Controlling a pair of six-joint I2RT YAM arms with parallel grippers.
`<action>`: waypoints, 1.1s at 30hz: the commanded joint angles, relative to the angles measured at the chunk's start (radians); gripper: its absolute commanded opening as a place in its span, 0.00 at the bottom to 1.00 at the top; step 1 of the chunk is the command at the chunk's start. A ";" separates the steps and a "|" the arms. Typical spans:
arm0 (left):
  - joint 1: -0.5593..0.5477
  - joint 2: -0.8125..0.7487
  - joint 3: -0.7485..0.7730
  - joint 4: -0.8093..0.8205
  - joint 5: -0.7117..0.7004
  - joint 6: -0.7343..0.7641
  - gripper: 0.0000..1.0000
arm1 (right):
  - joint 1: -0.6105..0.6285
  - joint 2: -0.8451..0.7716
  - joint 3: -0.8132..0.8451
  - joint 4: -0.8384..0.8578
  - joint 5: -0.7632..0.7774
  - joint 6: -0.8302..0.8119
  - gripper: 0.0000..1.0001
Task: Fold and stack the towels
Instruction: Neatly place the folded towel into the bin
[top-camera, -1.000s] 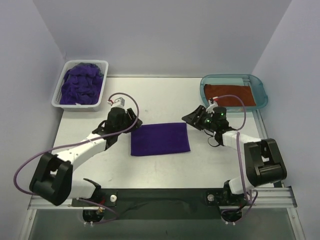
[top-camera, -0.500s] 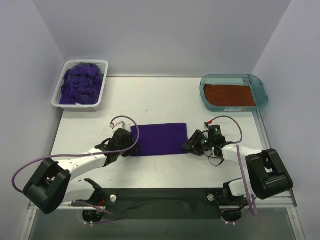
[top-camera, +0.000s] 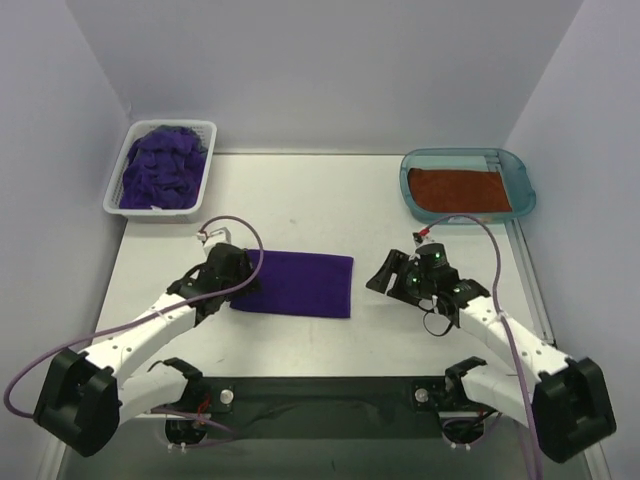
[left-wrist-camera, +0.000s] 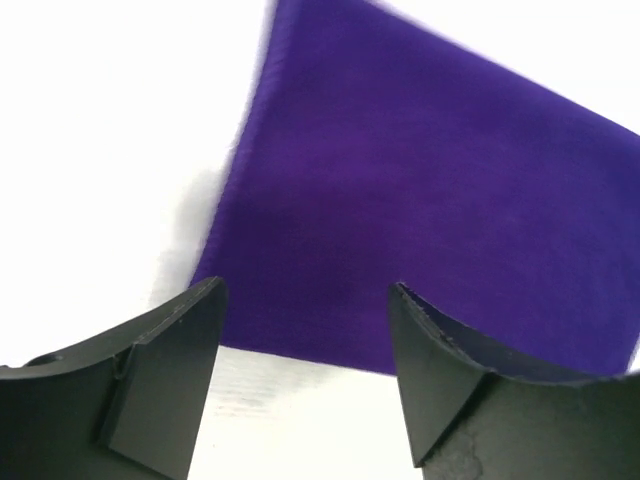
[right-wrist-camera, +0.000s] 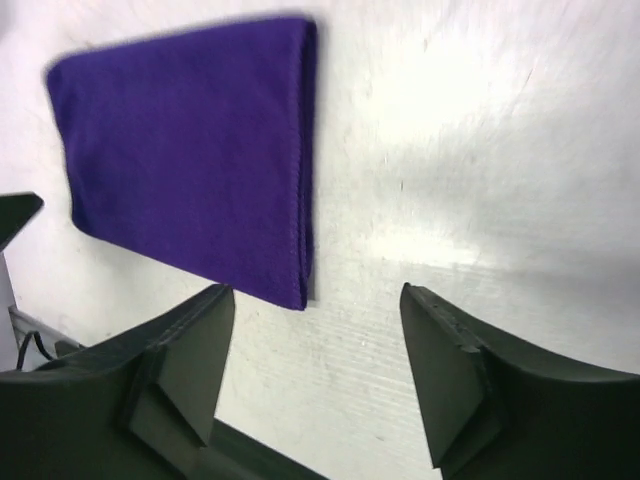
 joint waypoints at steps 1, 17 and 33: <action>-0.128 -0.014 0.164 -0.080 -0.100 0.184 0.81 | -0.064 -0.123 0.100 -0.225 0.156 -0.162 0.69; -0.662 0.738 0.864 -0.324 -0.284 0.283 0.90 | -0.226 -0.331 0.013 -0.407 0.268 -0.205 1.00; -0.670 1.036 1.032 -0.382 -0.198 0.281 0.71 | -0.227 -0.503 -0.098 -0.389 0.295 -0.159 1.00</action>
